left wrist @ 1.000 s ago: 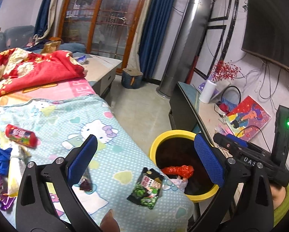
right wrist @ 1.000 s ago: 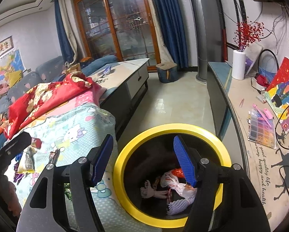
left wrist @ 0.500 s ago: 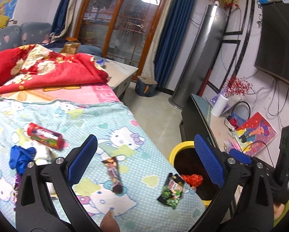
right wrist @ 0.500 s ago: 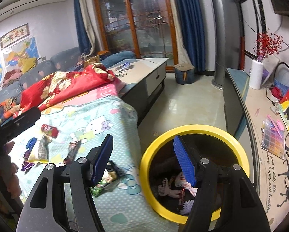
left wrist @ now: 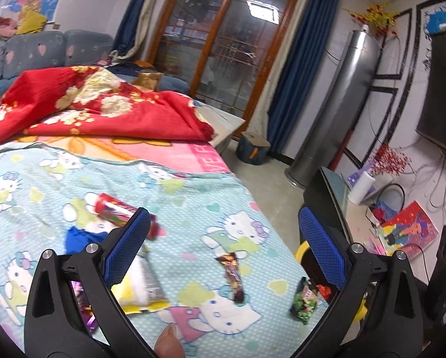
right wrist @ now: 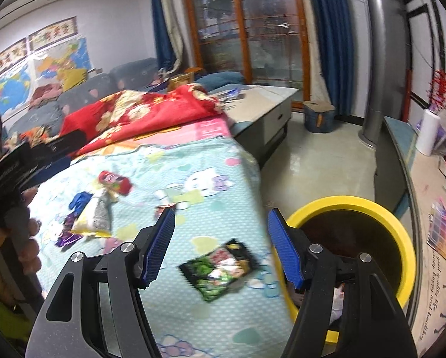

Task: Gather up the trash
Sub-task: 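Move both tools back over the remaining trash on the bed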

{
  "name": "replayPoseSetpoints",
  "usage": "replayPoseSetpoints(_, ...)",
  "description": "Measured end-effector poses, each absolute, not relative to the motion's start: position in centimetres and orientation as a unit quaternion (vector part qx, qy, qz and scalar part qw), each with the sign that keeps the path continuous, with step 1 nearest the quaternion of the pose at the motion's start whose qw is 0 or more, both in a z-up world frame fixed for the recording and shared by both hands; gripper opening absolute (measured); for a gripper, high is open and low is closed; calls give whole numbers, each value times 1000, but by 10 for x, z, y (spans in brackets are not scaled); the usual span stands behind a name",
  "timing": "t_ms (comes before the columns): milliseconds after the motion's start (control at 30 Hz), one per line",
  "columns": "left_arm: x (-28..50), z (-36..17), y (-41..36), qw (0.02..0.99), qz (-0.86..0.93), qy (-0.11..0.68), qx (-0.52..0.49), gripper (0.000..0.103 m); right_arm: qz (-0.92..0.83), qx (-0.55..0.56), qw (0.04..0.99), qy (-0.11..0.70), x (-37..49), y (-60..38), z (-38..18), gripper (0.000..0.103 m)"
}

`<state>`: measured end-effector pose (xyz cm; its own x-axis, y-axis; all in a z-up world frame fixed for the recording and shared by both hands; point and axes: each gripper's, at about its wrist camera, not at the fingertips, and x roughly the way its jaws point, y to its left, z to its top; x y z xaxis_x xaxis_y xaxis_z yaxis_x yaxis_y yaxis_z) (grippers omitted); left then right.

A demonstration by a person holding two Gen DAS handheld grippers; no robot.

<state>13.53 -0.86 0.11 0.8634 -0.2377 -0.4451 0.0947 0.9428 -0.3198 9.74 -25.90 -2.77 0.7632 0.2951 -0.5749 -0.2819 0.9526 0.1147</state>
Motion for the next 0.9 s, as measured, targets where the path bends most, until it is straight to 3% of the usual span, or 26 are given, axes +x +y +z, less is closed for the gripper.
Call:
replayPoseSetpoints(567, 119, 3, 70, 958, 2, 249, -143, 92, 257, -36, 910, 324, 98, -160, -30, 62)
replayPoseSetpoints(900, 109, -19, 108, 948, 42, 291, -121, 92, 234, -59, 906, 347, 120, -131, -52, 62)
